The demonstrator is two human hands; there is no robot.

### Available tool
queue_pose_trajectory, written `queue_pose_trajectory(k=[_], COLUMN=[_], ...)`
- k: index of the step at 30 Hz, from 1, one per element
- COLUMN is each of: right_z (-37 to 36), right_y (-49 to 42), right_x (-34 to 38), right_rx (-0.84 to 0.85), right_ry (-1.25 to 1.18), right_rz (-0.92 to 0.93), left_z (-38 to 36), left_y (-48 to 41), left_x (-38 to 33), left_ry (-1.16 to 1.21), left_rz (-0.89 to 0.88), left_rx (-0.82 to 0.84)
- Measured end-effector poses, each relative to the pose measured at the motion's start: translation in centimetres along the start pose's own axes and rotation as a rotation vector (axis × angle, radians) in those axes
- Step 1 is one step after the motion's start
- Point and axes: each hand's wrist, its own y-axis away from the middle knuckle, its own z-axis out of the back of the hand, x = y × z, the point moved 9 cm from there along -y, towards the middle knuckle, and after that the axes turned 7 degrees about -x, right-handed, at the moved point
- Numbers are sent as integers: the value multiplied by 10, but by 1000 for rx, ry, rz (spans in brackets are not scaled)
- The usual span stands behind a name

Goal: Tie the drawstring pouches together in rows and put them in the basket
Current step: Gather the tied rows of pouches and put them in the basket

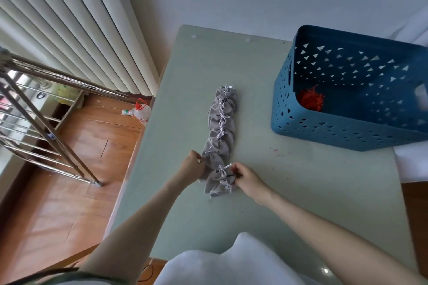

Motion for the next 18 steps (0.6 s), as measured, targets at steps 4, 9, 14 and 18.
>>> queue_pose_trajectory(k=[4, 9, 14, 18], right_z=[-1, -6, -7, -7], right_y=[-5, -17, -21, -21], right_x=[14, 4, -6, -11], right_rx=[27, -12, -68, -54], right_ry=[-40, -10, -9, -58], right_rz=[18, -52, -121, -152], left_z=[0, -4, -2, -3], left_y=[-4, -7, -5, -4], left_x=[-3, -6, -8, -8], left_ry=[-117, -183, -163, -11], left_rz=[-36, -81, -106, -118], left_rx=[22, 87, 83, 92])
